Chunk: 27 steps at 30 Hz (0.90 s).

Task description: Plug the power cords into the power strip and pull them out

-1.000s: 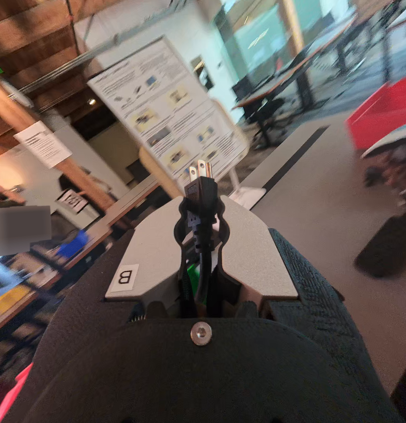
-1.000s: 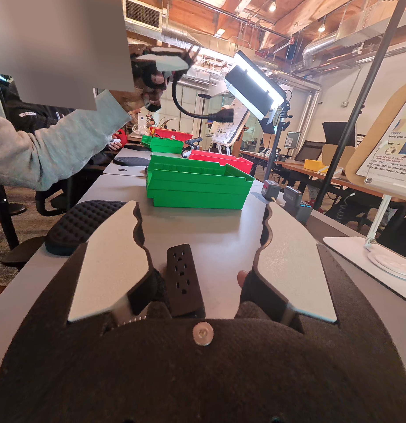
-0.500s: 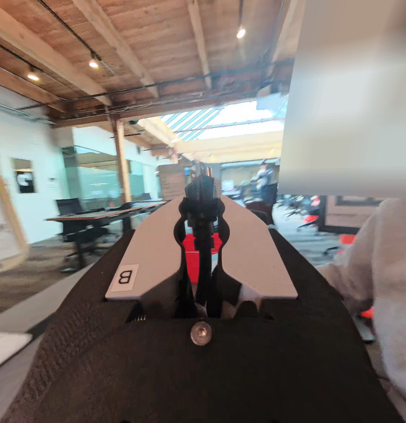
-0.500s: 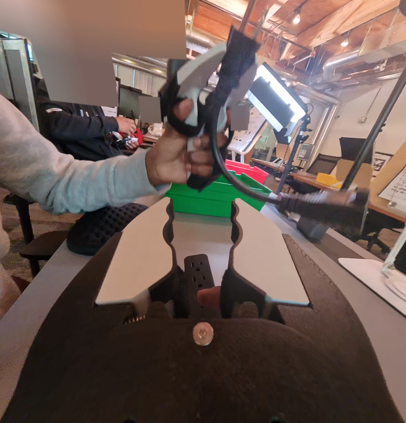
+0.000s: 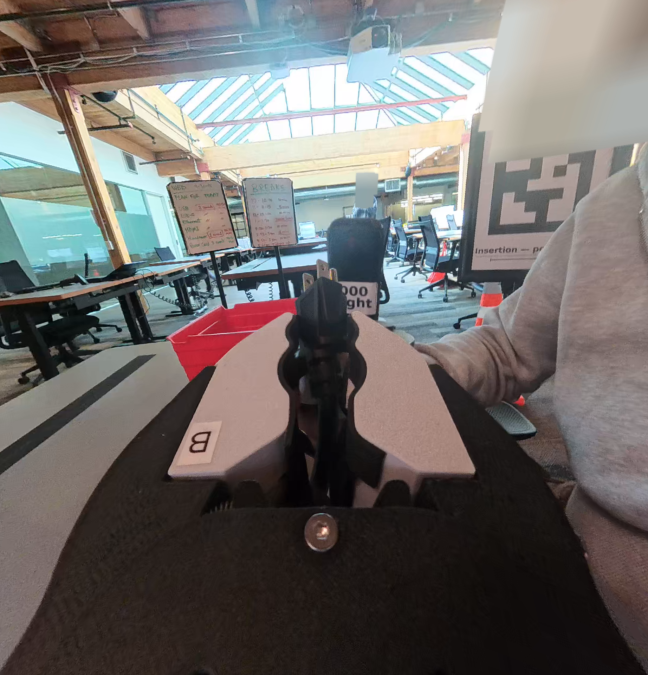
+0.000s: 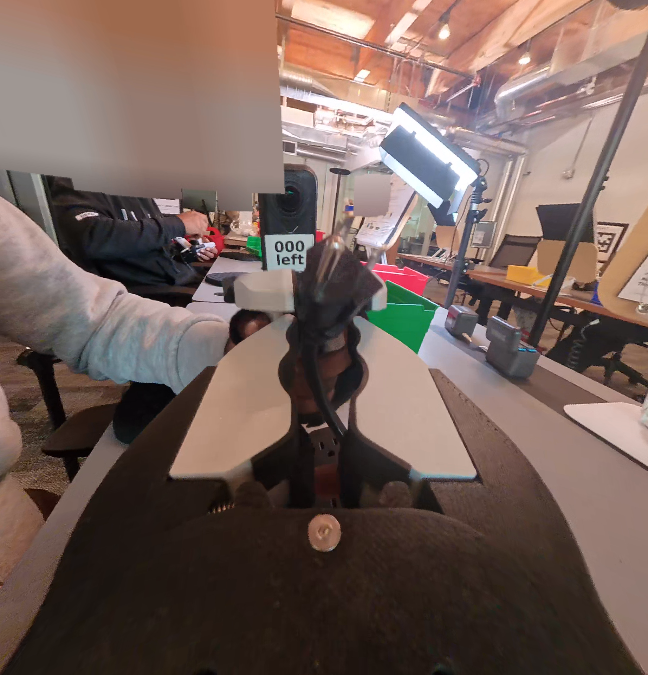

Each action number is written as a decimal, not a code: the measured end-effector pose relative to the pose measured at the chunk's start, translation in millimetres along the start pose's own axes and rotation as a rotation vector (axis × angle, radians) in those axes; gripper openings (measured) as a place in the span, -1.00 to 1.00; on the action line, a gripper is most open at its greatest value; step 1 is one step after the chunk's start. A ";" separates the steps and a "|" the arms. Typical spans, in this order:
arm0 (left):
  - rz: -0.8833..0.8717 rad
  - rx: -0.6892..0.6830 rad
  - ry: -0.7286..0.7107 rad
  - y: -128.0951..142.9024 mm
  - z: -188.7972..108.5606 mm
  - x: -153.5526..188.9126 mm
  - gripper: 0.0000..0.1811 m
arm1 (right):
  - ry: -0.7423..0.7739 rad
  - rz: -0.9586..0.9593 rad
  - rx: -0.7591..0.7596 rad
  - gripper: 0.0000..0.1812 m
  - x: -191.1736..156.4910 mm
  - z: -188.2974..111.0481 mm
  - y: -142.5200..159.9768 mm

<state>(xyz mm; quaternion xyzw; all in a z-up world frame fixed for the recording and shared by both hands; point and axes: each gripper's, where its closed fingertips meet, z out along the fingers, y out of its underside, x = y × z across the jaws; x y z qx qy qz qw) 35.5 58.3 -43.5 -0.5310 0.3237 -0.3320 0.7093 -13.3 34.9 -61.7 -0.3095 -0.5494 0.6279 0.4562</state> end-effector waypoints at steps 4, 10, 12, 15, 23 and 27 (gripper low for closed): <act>0.059 -0.024 -0.046 7.9 2.6 -2.6 -0.73 | 0.024 -0.008 -0.049 -0.73 2.3 1.3 8.3; 0.184 -0.125 -0.223 16.6 -3.0 -24.4 -0.58 | 0.219 -0.070 -0.112 -0.76 34.1 -10.1 13.4; 0.256 -0.126 -0.260 10.8 -7.9 -27.6 -0.57 | 0.290 -0.117 -0.136 -0.79 45.6 -16.9 13.0; 0.395 -0.185 -0.318 5.0 -6.9 -28.3 -0.53 | 0.407 -0.264 -0.216 -0.82 60.6 -25.4 15.0; 0.659 -0.402 -0.401 24.4 8.5 -29.3 -0.55 | 0.448 -0.466 -0.380 -0.83 59.8 -20.9 30.5; 0.633 -0.444 -0.328 30.7 6.4 -23.1 -0.64 | 0.408 -0.513 -0.413 -0.83 53.0 -16.4 35.6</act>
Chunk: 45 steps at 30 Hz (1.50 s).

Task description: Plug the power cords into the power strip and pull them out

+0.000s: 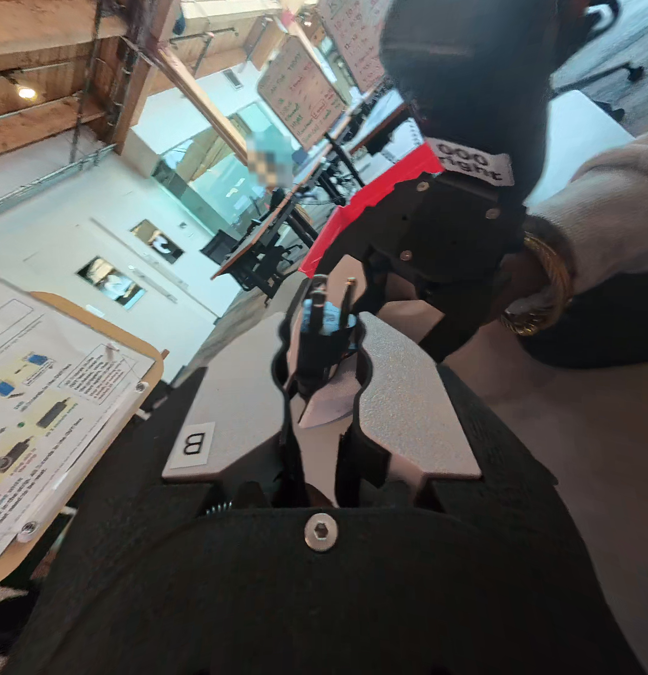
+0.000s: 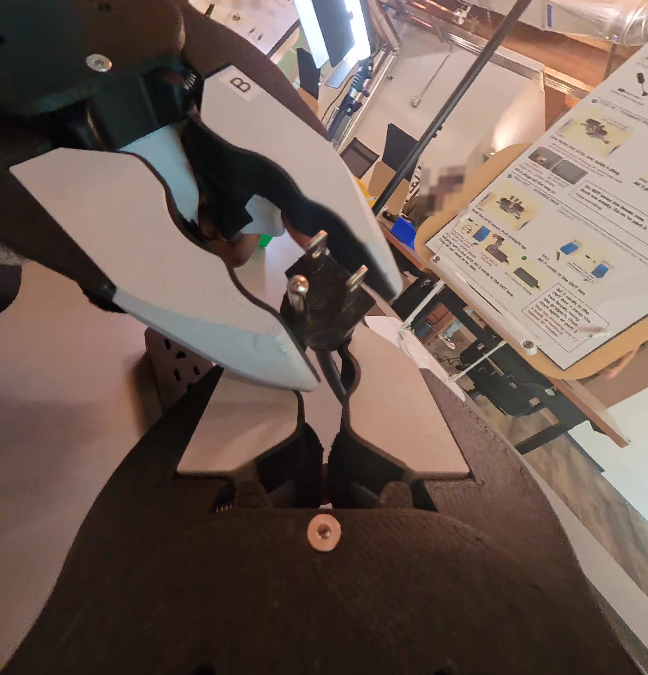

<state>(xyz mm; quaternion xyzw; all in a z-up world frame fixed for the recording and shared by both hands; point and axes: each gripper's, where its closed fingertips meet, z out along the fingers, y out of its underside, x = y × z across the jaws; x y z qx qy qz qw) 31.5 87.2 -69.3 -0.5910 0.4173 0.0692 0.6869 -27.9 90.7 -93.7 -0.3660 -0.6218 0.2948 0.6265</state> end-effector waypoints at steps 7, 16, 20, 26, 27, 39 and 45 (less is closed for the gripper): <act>-0.019 0.063 0.020 -13.0 -9.3 0.1 -0.71 | -0.096 0.044 0.098 -0.81 -12.2 -2.5 -15.5; -0.329 0.269 -0.178 -20.1 -39.1 -63.1 -0.72 | -0.107 0.166 0.292 -0.69 -0.5 -17.4 -41.9; -0.478 0.353 -0.323 -6.1 -67.9 -104.5 -0.72 | -0.341 0.590 0.552 -0.70 2.4 -39.0 -75.7; -0.553 0.528 -0.377 -14.2 -88.6 -120.1 -0.72 | -0.844 1.292 0.522 -0.55 -47.9 -12.1 -86.8; -0.530 0.556 -0.361 -19.8 -88.2 -115.6 -0.72 | -0.871 1.399 0.518 -0.52 -49.8 -3.9 -88.5; -0.331 0.652 -0.261 -54.3 -86.0 -83.7 -0.72 | -0.802 2.083 0.643 -0.47 -26.8 32.0 -58.9; -0.315 0.674 -0.197 -55.9 -77.9 -68.5 -0.72 | -0.598 1.845 0.585 -0.90 -5.3 29.0 -42.8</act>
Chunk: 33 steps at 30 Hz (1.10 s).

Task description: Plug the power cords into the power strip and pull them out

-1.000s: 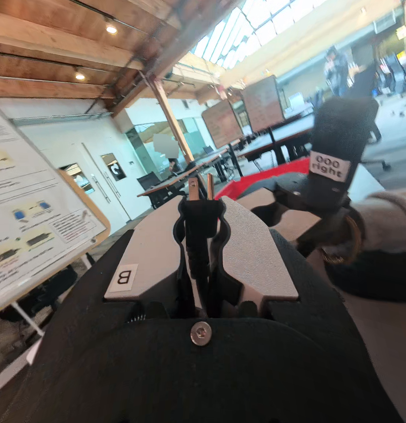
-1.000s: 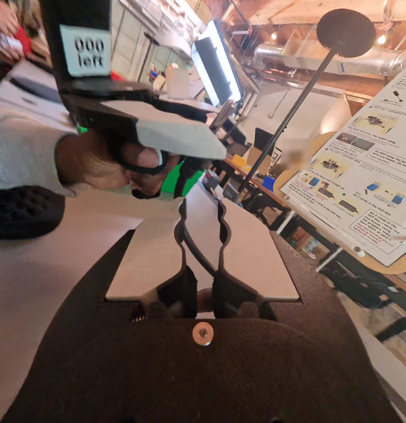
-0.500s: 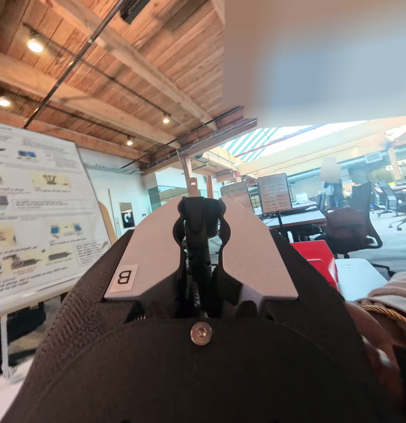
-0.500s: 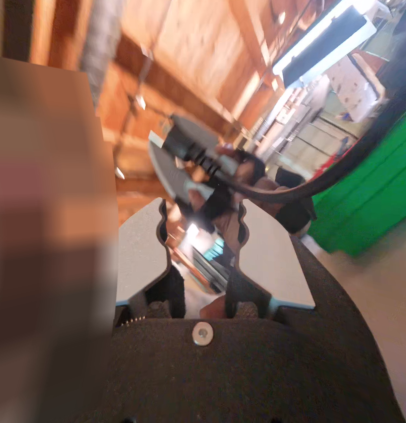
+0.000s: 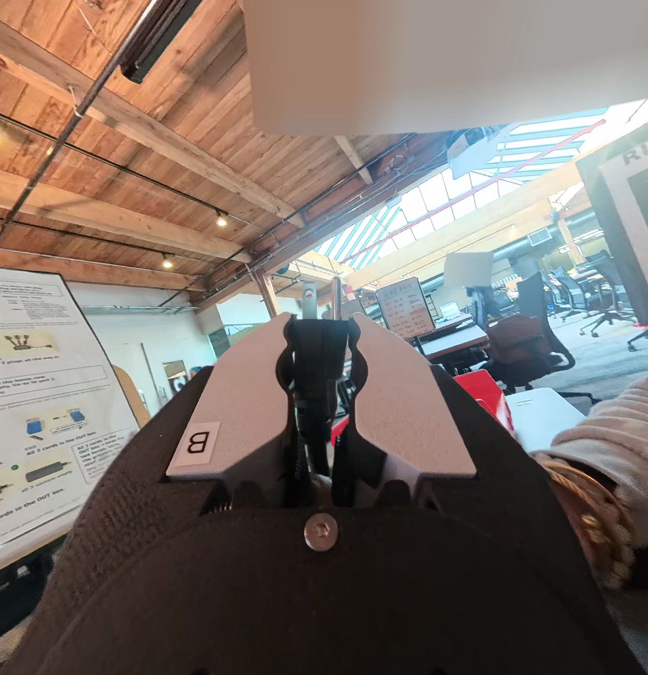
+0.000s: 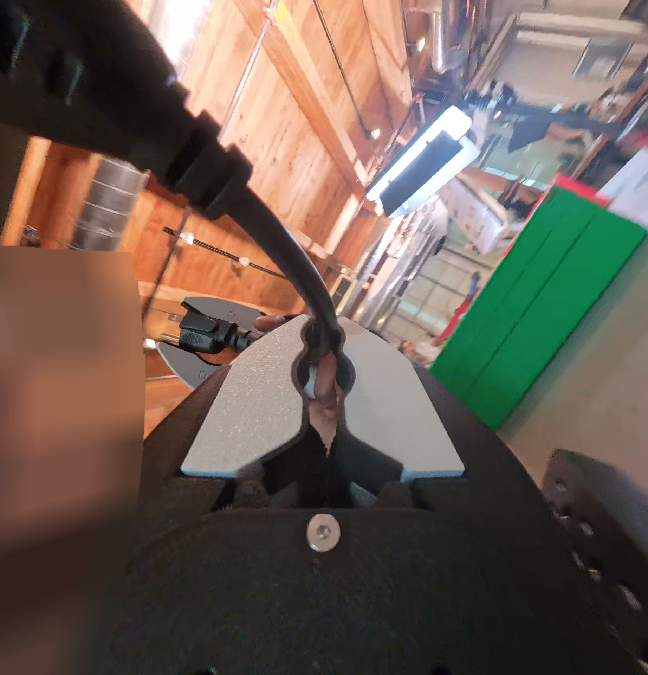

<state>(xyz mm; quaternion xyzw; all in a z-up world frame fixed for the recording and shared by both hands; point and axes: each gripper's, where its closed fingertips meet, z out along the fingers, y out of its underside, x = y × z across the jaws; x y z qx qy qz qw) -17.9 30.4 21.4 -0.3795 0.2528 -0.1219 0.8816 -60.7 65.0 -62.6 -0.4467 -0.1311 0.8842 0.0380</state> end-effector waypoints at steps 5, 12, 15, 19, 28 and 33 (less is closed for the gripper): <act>-0.226 -0.071 0.099 6.2 -12.0 -8.4 -0.39 | 0.158 -0.564 0.050 -0.90 -30.4 -19.6 -57.6; -0.750 -0.441 0.177 53.2 -24.9 -16.6 -0.17 | 0.340 -1.415 -0.059 -0.91 -81.3 -29.4 -77.9; -0.755 -0.629 0.187 88.7 -25.3 7.4 -0.18 | 0.339 -1.514 -0.085 -0.92 -85.2 -26.6 -68.6; -0.736 -0.731 0.162 116.1 -16.4 32.1 -0.17 | 0.352 -1.638 -0.067 -0.92 -88.7 -22.4 -59.3; -0.542 -0.822 0.133 141.0 -20.7 44.1 -0.69 | 0.408 -1.810 -0.019 -0.92 -90.4 -14.0 -43.6; -0.526 -0.724 0.229 120.7 -21.0 42.8 -0.69 | 0.149 -1.532 -0.137 -0.76 -92.3 -10.9 -23.3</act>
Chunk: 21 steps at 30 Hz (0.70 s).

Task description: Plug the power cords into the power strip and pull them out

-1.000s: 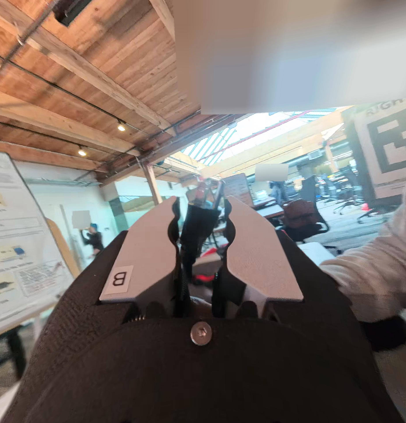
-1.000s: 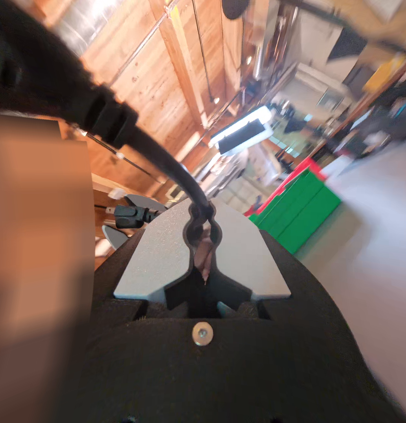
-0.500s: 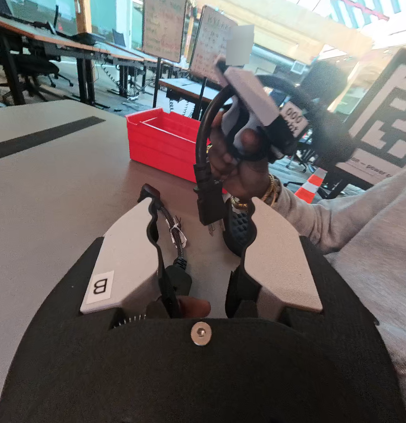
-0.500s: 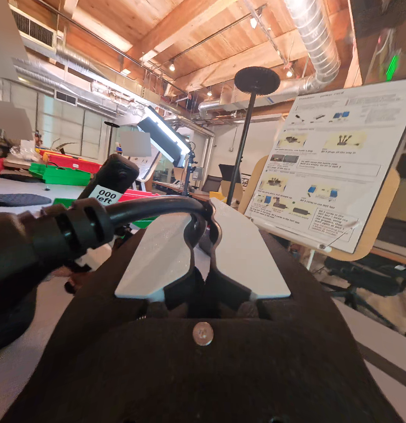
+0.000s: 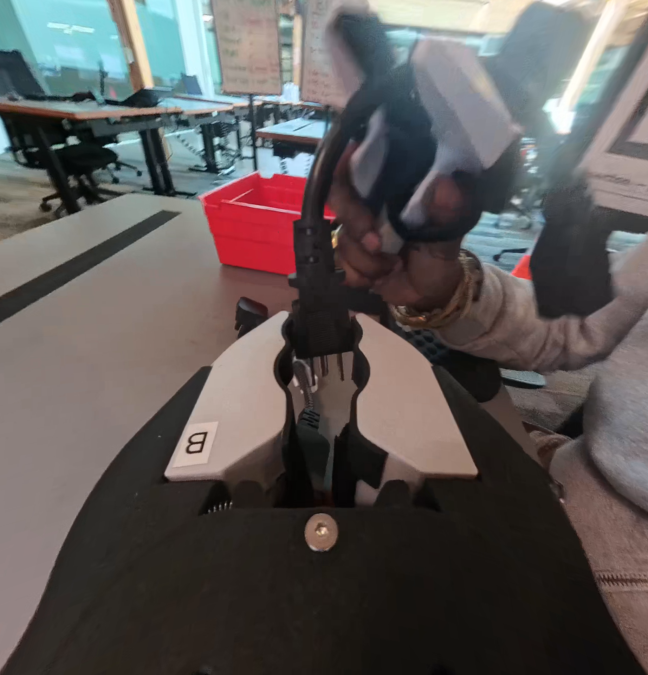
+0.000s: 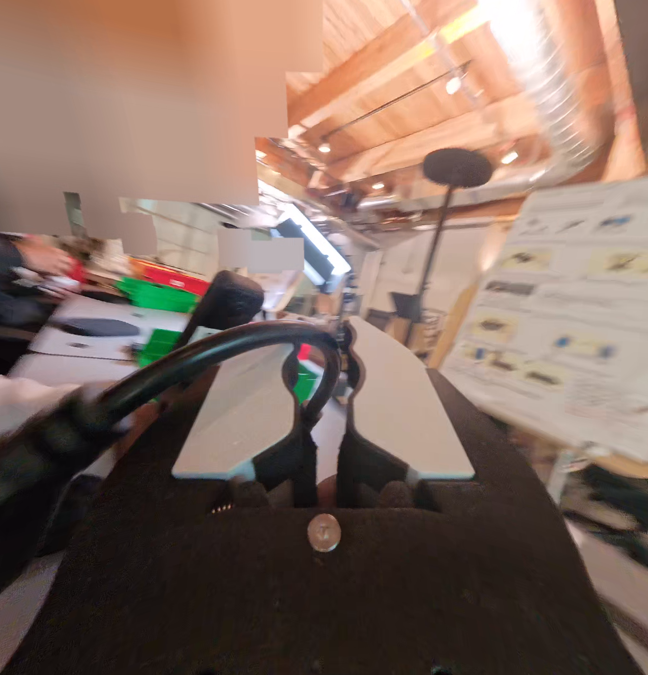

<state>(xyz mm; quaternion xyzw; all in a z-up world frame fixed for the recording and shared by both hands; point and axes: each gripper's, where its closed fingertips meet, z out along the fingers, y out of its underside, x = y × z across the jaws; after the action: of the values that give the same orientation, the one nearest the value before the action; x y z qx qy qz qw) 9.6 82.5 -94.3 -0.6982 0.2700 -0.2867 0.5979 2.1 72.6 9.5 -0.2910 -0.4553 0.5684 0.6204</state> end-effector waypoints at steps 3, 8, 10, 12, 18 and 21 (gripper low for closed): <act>0.019 -0.025 0.103 0.2 -6.4 11.3 -0.69 | -0.233 0.248 -0.157 -0.34 -16.4 3.6 29.2; -0.025 -0.014 0.189 2.3 -9.7 18.4 -0.69 | -0.408 0.285 -0.326 -0.53 -44.0 1.7 59.6; -0.035 0.015 0.219 -0.5 -11.4 21.0 -0.69 | -0.353 0.211 -0.294 -0.74 -39.4 4.2 57.2; -0.064 0.071 0.242 -6.8 -13.0 22.5 -0.69 | -0.331 0.215 -0.260 -0.77 -36.5 5.4 53.0; -0.118 0.244 0.241 -25.9 -22.2 15.6 -0.70 | -0.294 0.284 -0.187 -0.67 -32.4 9.7 47.7; -0.098 0.235 0.264 -24.8 -20.4 21.2 -0.70 | -0.308 0.310 -0.167 -0.72 -35.2 10.8 44.7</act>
<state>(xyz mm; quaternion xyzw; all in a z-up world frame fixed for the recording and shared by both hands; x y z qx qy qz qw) 10.3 56.9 -65.6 -0.5922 0.2764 -0.4344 0.6199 -25.1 45.0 -33.5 -0.3175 -0.5399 0.6552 0.4224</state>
